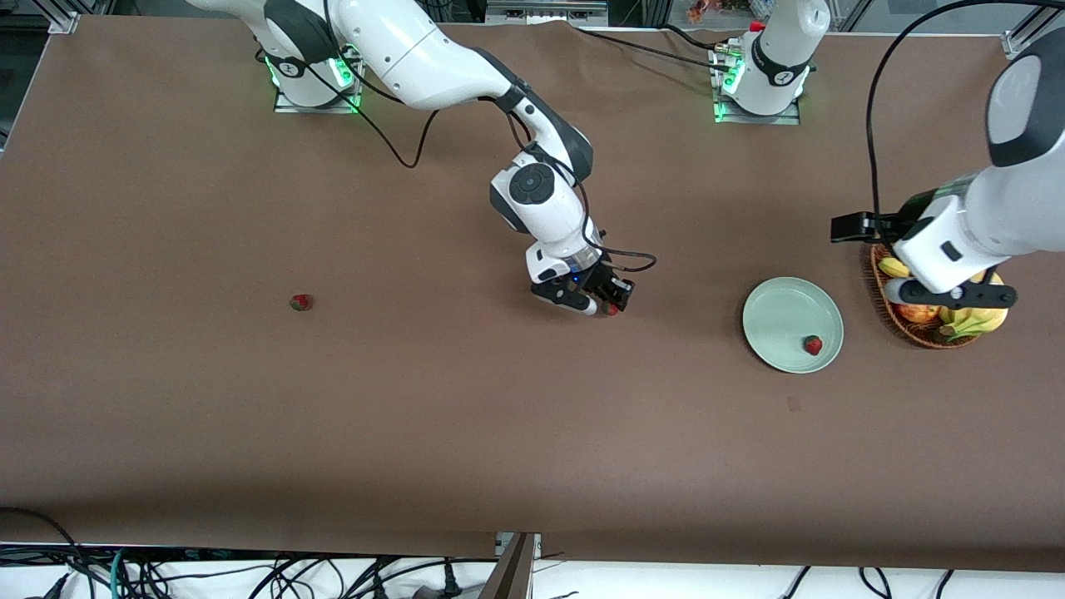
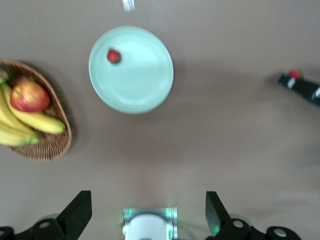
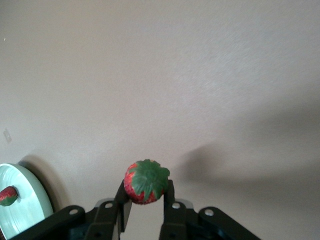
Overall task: Collect all strawberries into plate
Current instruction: 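Bring the second strawberry with the right gripper toward the left gripper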
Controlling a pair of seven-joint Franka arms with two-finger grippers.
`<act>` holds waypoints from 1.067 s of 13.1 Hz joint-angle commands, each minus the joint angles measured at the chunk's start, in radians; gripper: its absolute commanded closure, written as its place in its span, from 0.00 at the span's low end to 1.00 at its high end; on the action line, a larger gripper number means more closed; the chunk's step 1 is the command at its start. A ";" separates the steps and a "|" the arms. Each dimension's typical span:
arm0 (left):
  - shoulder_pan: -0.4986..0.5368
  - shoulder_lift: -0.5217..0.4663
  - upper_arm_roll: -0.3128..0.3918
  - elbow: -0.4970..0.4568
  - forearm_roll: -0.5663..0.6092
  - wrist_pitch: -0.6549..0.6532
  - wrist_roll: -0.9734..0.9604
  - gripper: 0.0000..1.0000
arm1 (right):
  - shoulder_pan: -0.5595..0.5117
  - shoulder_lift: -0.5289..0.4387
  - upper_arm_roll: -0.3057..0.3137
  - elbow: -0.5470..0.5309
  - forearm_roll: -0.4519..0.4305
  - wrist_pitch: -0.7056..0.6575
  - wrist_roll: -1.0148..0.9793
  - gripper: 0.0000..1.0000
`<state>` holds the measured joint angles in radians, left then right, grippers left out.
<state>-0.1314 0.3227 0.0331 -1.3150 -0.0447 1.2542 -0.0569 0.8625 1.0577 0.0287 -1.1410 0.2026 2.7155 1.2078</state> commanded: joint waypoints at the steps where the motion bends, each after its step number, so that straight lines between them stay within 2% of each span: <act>1: -0.008 0.036 0.005 0.025 0.031 -0.013 -0.001 0.00 | 0.019 0.030 -0.033 0.061 -0.021 0.000 0.001 0.00; 4: -0.017 0.065 -0.002 0.034 0.020 0.030 -0.053 0.00 | -0.013 -0.036 -0.084 0.063 -0.029 -0.178 -0.057 0.00; 5: -0.022 0.068 -0.002 0.013 -0.015 0.100 -0.057 0.00 | -0.048 -0.077 -0.081 0.061 -0.025 -0.253 -0.121 0.00; 7: -0.031 0.071 -0.001 -0.099 -0.128 0.297 -0.110 0.00 | -0.126 -0.137 -0.076 0.057 -0.016 -0.406 -0.276 0.00; 8: -0.040 0.073 -0.002 -0.157 -0.147 0.397 -0.113 0.00 | -0.161 -0.166 -0.078 0.057 -0.015 -0.501 -0.360 0.00; 11: -0.137 0.084 -0.001 -0.369 -0.124 0.742 -0.180 0.00 | -0.267 -0.228 -0.088 0.055 -0.020 -0.774 -0.633 0.00; 12: -0.152 0.097 -0.001 -0.429 -0.118 0.871 -0.213 0.00 | -0.307 -0.237 -0.107 0.055 -0.029 -0.871 -0.695 0.00; 14: -0.201 0.152 -0.004 -0.512 -0.119 1.028 -0.247 0.00 | -0.365 -0.245 -0.154 0.055 -0.031 -1.053 -0.872 0.00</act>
<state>-0.2914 0.4581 0.0224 -1.7452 -0.1713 2.1672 -0.2639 0.5420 0.8375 -0.1023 -1.0610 0.1806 1.7810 0.4814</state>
